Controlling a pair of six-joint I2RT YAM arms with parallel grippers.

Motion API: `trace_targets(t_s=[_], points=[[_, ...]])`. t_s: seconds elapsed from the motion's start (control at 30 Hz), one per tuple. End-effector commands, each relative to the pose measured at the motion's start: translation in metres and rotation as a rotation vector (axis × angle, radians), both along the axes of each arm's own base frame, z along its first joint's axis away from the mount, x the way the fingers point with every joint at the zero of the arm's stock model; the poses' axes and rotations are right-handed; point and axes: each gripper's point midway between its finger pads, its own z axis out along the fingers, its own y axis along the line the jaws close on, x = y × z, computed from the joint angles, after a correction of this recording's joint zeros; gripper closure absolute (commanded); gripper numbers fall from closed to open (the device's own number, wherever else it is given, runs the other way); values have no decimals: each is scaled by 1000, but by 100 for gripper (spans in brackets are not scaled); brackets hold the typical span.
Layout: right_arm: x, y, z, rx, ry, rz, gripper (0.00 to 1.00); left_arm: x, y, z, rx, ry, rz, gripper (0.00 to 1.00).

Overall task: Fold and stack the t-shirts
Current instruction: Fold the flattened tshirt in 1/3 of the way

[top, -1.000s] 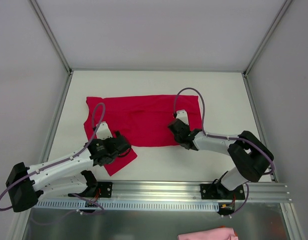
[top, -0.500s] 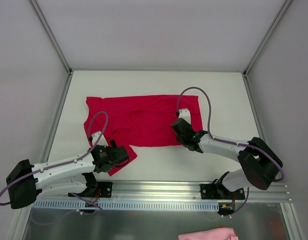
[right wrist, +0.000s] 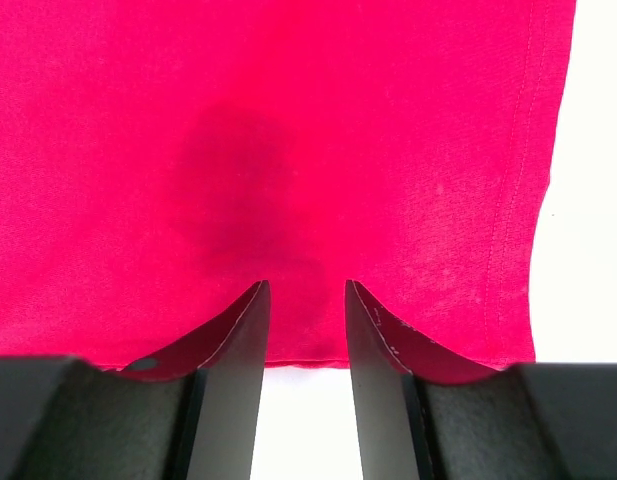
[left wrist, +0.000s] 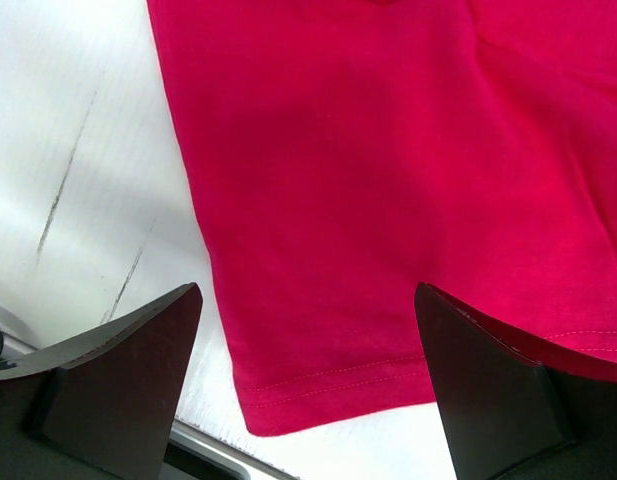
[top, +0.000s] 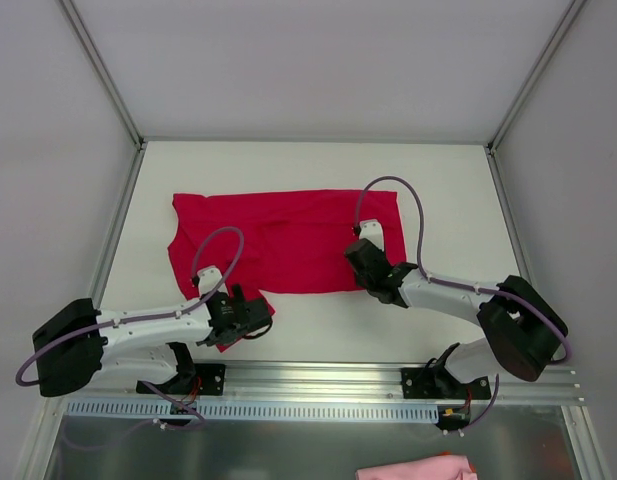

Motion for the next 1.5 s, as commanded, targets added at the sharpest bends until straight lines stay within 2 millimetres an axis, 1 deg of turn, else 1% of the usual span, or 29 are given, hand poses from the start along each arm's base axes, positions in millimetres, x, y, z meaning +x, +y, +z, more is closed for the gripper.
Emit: trace_targets(t_s=[0.0, 0.03, 0.07, 0.13, 0.17, 0.2, 0.23, 0.27, 0.3, 0.33, 0.37, 0.4, 0.43, 0.47, 0.5, 0.53, 0.6, 0.63, 0.7, 0.77, 0.93, 1.03, 1.07, 1.1, 1.17, 1.2, 1.23, 1.37, 1.47], points=[[8, 0, 12, 19, -49, -16, 60, 18, -15, 26, -14, -90, 11, 10], [7, 0, 11, 18, -47, -14, 60, 21, -14, 34, 8, -104, 0, 10], [8, 1, 11, 20, -47, -13, 60, 34, -21, 51, -3, -164, -6, 10], [7, 3, 8, 24, -38, -4, 60, 47, -29, 68, -1, -201, -30, 9], [7, 5, 7, 27, -33, 6, 59, 59, -33, 80, 9, -218, -50, 9], [7, 5, 7, 26, -33, 7, 60, 66, -36, 85, 3, -226, -59, 9], [7, 4, 7, 24, -33, 5, 59, 79, -47, 90, -44, -256, -59, 9], [6, 4, 6, 21, -32, 6, 59, 86, -52, 91, -66, -248, -65, 9], [6, 3, 6, 19, -33, 6, 59, 97, -41, 90, -39, -232, -54, 9], [5, 2, 5, 16, -33, 9, 59, 104, -39, 89, -55, -229, -44, 9], [5, 2, 6, 14, -36, 8, 59, 114, -47, 84, -114, -221, -48, 10], [5, 0, 4, 9, -34, 7, 59, 124, -35, 80, -107, -208, -33, 10], [5, 0, 4, 7, -35, 10, 59, 131, -34, 78, -134, -209, -26, 10], [5, 0, 4, 8, -34, 11, 59, 141, -40, 75, -168, -202, -48, 10], [5, 1, 4, 10, -35, 14, 59, 148, -38, 75, -171, -198, -43, 11], [5, 1, 3, 9, -33, 15, 59, 156, -29, 74, -175, -194, -12, 11], [5, 0, 2, 2, -30, 16, 59, 172, -32, 76, -184, -184, -24, 11], [5, 0, 1, 2, -29, 18, 59, 181, -27, 78, -183, -183, -4, 11], [6, -1, 0, -5, -28, 17, 59, 188, -26, 77, -195, -175, -11, 11], [5, -3, -3, -10, -22, 15, 58, 197, -16, 75, -203, -175, 16, 11], [6, -4, -6, -19, -11, 14, 58, 209, -4, 68, -191, -155, 40, 12], [7, -3, -6, -24, -11, 16, 57, 207, -8, 58, -219, -128, 35, 12], [6, -3, -7, -24, -8, 18, 57, 206, -11, 55, -233, -126, 29, 12], [6, -3, -8, -27, -5, 19, 58, 200, -10, 49, -243, -120, 30, 12], [7, -2, -9, -30, -1, 21, 57, 194, -9, 46, -255, -123, 42, 13], [7, -1, -12, -35, 8, 23, 57, 188, -5, 46, -253, -125, 51, 12], [7, 0, -14, -35, 12, 25, 57, 182, 2, 45, -226, -115, 82, 12], [8, 4, -16, -31, 28, 38, 57, 168, 16, 50, -199, -126, 115, 12], [7, 6, -16, -27, 32, 45, 57, 166, 10, 45, -236, -133, 102, 12]])
